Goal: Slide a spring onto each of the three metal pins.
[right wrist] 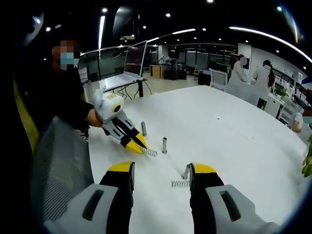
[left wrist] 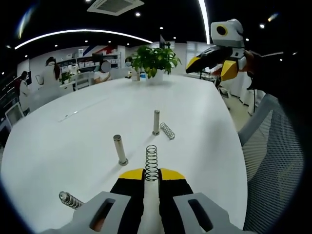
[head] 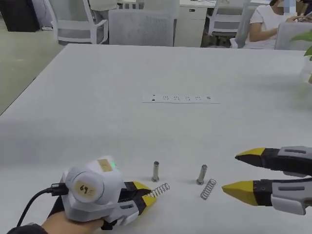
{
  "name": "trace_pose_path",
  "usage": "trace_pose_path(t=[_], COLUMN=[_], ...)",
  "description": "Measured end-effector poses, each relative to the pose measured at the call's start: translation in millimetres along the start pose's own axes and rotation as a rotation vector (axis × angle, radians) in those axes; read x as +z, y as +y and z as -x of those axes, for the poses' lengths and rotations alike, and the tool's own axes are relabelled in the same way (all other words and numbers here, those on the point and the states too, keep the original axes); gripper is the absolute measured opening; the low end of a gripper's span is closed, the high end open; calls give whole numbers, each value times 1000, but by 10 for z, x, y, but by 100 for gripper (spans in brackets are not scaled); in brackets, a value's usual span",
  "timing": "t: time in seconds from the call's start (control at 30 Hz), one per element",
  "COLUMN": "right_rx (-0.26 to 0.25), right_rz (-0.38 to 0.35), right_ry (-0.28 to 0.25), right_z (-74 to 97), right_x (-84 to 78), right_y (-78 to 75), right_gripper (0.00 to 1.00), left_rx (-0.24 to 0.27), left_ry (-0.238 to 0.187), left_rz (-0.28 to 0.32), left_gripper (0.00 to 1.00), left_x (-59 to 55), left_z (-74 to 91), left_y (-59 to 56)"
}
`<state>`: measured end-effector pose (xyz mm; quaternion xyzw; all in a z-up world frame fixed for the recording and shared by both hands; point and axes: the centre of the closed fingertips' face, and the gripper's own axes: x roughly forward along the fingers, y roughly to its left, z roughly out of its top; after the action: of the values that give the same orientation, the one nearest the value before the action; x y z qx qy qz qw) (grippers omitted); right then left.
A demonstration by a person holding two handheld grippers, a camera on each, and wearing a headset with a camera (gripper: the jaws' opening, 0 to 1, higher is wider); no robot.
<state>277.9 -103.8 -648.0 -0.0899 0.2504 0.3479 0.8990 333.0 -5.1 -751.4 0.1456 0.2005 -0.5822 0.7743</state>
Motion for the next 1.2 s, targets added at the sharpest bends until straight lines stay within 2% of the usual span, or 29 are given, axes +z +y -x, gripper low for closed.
trace_pose_path(t=[0.17, 0.27, 0.5, 0.83, 1.07, 1.2], right_rx=[12, 22, 63, 168, 257, 304], right_rz=[16, 25, 53, 83, 93, 113], right_ry=[-12, -13, -14, -17, -9, -29], right_z=[-4, -20, -80, -184, -240, -245], right_x=[65, 83, 134, 190, 187, 224], right_y=[20, 44, 154, 432, 661, 772], right_gripper=[42, 42, 41, 37, 31, 26], left_rx=[-21, -38, -76, -138, -175, -195], left_ry=[-28, -55, -113, -158, -182, -193], left_rz=[-24, -42, -91, -152, -188, -200], left_gripper=[3, 3, 3, 3, 3, 3], left_x=[140, 264, 489, 671, 773, 805], left_z=[113, 198, 361, 565, 656, 690], left_y=[-88, -176, -340, -599, -708, -750])
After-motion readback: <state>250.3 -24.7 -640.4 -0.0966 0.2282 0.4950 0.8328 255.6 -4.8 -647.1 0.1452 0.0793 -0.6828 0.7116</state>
